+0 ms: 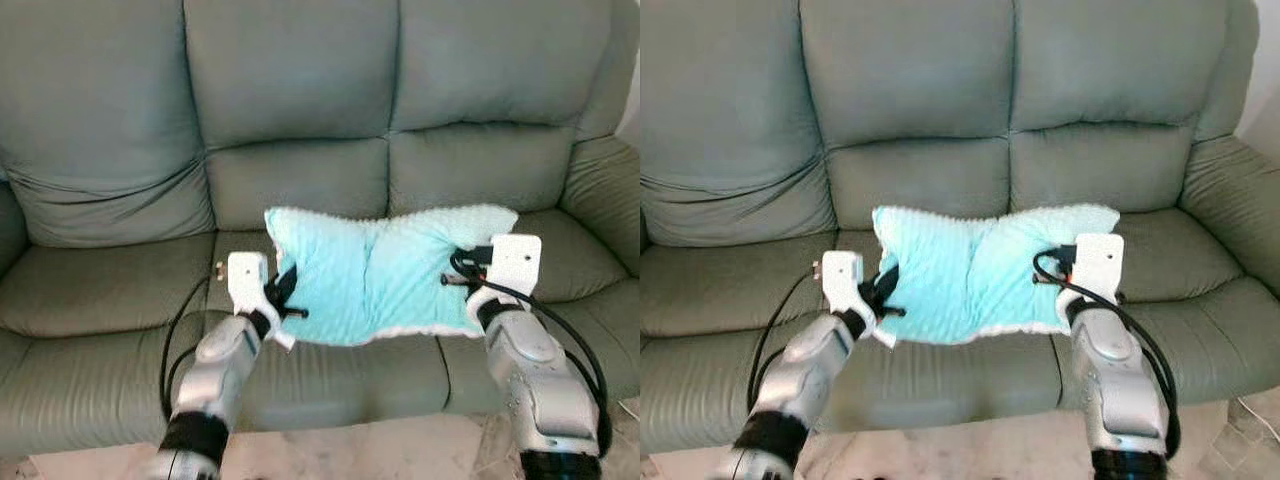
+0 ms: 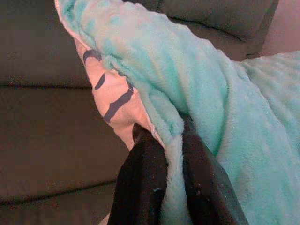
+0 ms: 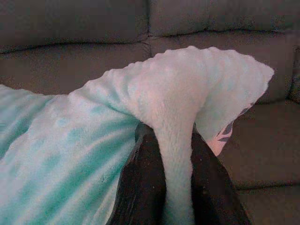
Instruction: Move the pillow to the sofa
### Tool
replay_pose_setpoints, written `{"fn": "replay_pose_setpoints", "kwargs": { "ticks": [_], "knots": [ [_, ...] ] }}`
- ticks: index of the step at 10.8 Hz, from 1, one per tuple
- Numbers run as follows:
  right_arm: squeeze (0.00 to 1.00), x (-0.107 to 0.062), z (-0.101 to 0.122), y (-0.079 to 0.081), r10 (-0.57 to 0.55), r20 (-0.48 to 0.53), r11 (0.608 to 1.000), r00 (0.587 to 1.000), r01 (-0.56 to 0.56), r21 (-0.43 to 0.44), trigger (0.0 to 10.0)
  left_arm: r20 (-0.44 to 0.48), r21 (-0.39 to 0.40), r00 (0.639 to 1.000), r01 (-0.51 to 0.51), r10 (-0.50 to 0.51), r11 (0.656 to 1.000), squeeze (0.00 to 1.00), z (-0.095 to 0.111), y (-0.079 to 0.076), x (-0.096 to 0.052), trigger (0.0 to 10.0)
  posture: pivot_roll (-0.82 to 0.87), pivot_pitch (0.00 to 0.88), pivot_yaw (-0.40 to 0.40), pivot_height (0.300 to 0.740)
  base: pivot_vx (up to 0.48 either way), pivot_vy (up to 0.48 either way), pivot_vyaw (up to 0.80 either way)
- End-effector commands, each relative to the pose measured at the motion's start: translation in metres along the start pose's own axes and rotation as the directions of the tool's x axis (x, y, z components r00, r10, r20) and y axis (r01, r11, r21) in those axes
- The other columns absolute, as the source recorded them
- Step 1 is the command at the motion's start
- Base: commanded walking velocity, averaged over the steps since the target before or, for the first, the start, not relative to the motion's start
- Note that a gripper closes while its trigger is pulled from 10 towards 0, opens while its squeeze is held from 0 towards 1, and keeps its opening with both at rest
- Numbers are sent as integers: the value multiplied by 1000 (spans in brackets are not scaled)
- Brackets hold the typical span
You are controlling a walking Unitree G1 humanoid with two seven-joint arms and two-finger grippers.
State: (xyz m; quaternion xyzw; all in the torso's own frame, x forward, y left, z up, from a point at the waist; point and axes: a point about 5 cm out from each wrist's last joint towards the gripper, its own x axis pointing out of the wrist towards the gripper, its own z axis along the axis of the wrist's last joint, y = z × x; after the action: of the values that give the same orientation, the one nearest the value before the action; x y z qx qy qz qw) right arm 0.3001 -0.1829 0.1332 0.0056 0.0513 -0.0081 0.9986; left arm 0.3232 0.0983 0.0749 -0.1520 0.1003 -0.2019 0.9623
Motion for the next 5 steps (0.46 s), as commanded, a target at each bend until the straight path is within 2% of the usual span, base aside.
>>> {"fn": "replay_pose_setpoints", "kwargs": {
  "ticks": [1,3,5],
  "knots": [
    [0,2,-4,7,27,-1,1000,1000,-27,3,10000,2,15,1000,-15,15,1000,0,0,1,2,10000,-209,157,37,740,0,0,0],
    [0,7,-11,15,31,-17,999,999,-31,26,10000,-24,24,998,-56,57,998,0,-5,11,4,10000,-213,185,69,740,0,0,0],
    [0,5,-15,14,30,-21,999,999,-30,21,10000,-13,34,999,-52,53,998,0,-1,14,6,10000,-197,221,68,740,0,0,0]
  ]
}}
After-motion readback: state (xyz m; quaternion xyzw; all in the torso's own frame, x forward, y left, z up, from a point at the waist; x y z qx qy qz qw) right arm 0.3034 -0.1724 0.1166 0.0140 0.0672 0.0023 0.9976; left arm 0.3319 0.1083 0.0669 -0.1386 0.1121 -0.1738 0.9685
